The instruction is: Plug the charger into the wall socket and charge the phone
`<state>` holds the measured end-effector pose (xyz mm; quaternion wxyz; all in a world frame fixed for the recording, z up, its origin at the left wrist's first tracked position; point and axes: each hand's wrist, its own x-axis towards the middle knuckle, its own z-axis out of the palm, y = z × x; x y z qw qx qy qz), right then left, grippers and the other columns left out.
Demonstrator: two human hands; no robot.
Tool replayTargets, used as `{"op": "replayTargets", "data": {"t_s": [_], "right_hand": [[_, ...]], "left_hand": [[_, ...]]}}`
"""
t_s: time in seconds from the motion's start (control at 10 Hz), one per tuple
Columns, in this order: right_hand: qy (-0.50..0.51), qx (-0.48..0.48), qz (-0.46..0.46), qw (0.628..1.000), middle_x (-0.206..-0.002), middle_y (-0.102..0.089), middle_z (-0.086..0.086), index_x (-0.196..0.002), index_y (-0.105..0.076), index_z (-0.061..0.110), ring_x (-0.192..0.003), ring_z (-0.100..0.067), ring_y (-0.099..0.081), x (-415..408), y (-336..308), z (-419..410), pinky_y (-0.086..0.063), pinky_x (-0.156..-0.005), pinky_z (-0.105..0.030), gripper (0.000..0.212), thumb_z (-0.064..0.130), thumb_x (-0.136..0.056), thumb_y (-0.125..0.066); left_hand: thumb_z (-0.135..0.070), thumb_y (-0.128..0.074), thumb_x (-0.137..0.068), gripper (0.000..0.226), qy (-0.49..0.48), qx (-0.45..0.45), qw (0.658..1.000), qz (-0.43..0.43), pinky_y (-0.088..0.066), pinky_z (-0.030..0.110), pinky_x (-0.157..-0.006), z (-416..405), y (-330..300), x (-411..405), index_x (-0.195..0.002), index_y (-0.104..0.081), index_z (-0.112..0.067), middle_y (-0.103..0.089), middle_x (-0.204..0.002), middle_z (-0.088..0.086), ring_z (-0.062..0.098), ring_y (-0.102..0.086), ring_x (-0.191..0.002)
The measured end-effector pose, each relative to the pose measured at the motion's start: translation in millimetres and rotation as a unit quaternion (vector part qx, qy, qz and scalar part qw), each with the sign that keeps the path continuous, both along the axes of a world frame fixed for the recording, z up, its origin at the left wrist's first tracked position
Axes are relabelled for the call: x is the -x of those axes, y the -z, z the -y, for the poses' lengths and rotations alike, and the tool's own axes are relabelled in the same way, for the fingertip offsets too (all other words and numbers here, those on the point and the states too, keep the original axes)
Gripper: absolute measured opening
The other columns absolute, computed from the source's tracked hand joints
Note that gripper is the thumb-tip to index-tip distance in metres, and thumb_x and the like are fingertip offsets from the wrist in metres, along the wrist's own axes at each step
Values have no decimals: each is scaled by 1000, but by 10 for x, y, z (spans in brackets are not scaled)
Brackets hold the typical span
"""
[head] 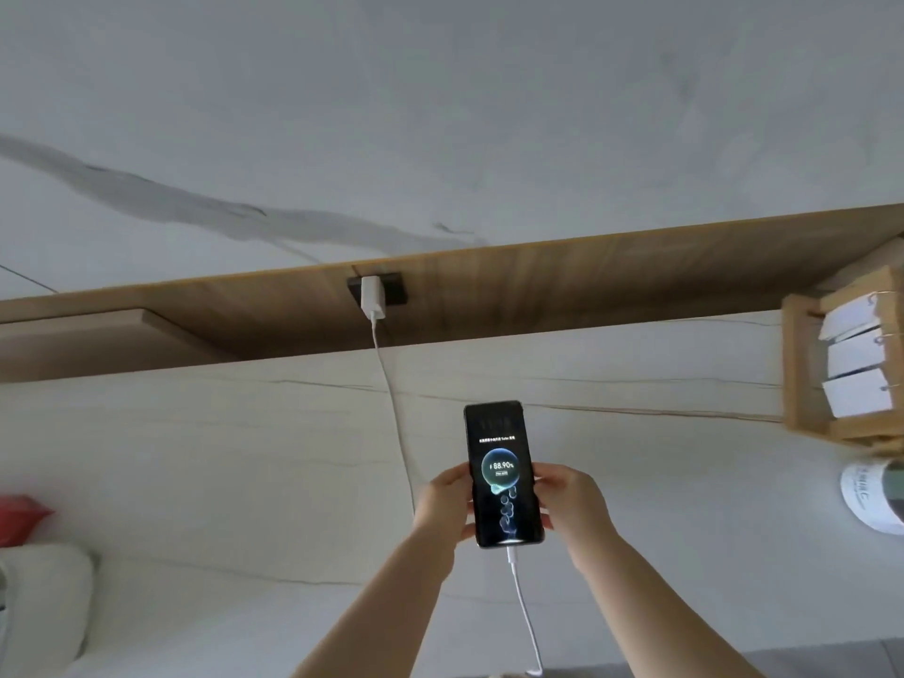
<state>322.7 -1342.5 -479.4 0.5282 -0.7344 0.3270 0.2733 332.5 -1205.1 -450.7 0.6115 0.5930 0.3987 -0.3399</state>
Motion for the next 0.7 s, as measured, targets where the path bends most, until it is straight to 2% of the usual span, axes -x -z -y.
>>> {"op": "replayTargets", "data": {"t_s": [0.1, 0.2, 0.3, 0.4, 0.5, 0.6, 0.7], "right_hand": [[2, -3, -10, 1000, -76, -73, -9, -62, -73, 30, -76, -34, -65, -27, 109, -11, -53, -75, -45, 29, 13, -68, -51], [-26, 7, -8, 1000, -85, -75, -11, -72, -72, 22, -78, -29, -65, -46, 180, -47, -48, -70, -33, 29, 5, -80, -50], [-51, 15, -20, 998, -87, -75, -10, -81, -71, 16, -85, -31, -68, -38, 228, -85, -48, -71, -31, 26, 2, -83, -48], [-64, 22, -17, 998, -85, -75, -7, -82, -71, 15, -87, -30, -69, -36, 256, -96, -51, -72, -33, 27, 2, -82, -47], [-74, 25, -15, 997, -84, -75, -4, -85, -71, 15, -87, -28, -70, -19, 307, -71, -55, -76, -36, 30, 1, -80, -45], [-111, 40, -10, 993, -95, -74, -5, -97, -70, 16, -95, -28, -68, -30, 310, -50, -53, -76, -33, 34, 1, -83, -44], [-195, 103, -20, 975, -123, -66, -8, -128, -58, 13, -115, -26, -58, 3, 93, -62, -45, -86, -27, 46, 2, -87, -38]], "left_hand": [[-10, -40, -95, 34, 7, -10, 1000, -6, -52, 26, -62, 16, 117, -19, -115, -66, -16, -64, -79, 1, 18, -64, -75], [-15, -42, -93, 27, 17, -23, 1000, -11, -48, 29, -71, 18, 174, -53, -105, -67, -17, -59, -76, -1, 20, -61, -77], [-21, -42, -96, 22, 15, -33, 999, -10, -49, 26, -60, 25, 199, -86, -91, -63, -19, -57, -77, 1, 17, -60, -75], [-33, -36, -98, 28, 25, -44, 999, -9, -47, 26, -62, 17, 215, -112, -86, -59, -21, -58, -81, 1, 19, -58, -84], [-41, -33, -99, 31, 7, -41, 999, -4, -45, 30, -71, 2, 264, -76, -87, -56, -23, -58, -86, 0, 18, -57, -86], [-44, -30, -99, 32, 32, -59, 998, 2, -41, 33, -81, -9, 274, -44, -101, -53, -21, -57, -95, 0, 21, -53, -95], [-34, -32, -99, 32, 127, -109, 986, 20, -36, 29, -84, -2, 214, 41, -117, -56, -22, -58, -110, 5, 25, -52, -104]]}}
